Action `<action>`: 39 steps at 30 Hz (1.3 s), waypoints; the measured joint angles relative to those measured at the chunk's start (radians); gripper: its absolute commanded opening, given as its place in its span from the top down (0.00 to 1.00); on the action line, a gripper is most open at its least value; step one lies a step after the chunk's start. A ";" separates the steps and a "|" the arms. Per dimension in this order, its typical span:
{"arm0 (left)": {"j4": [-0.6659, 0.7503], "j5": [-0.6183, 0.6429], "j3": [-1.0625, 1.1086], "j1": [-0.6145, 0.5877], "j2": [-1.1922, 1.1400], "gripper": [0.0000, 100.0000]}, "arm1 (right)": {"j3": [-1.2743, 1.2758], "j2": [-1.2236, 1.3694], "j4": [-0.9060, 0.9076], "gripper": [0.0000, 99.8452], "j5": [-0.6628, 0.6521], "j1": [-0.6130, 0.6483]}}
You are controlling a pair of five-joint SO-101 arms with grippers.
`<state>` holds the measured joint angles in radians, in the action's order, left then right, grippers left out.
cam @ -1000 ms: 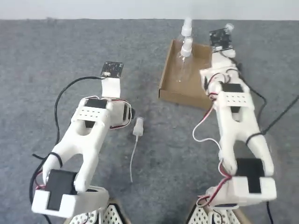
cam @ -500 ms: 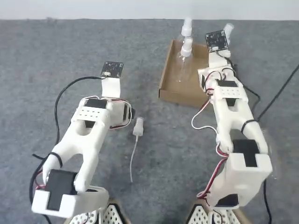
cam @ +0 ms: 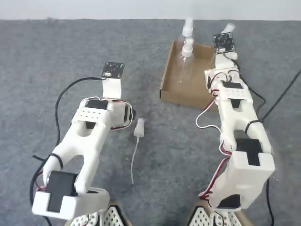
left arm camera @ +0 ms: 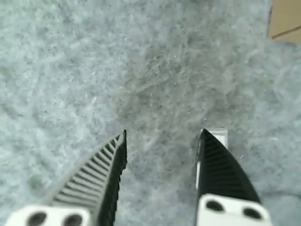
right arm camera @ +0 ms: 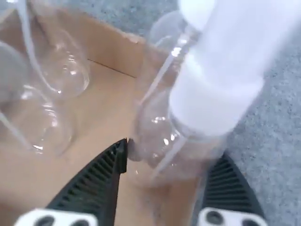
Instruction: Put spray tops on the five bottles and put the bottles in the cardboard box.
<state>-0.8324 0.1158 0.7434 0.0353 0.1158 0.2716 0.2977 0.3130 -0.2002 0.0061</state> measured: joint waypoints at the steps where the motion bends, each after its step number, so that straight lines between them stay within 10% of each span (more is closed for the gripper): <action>1: 0.000 0.000 0.000 0.000 0.000 0.78 | -0.003 0.000 0.000 0.85 0.000 0.000; 39: 0.000 0.000 0.000 0.000 0.000 0.78 | 0.008 -0.227 0.221 0.79 0.068 0.020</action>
<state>-0.8324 0.1158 0.7434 0.0353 0.1158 0.2793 0.0706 0.5340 -0.1327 0.0261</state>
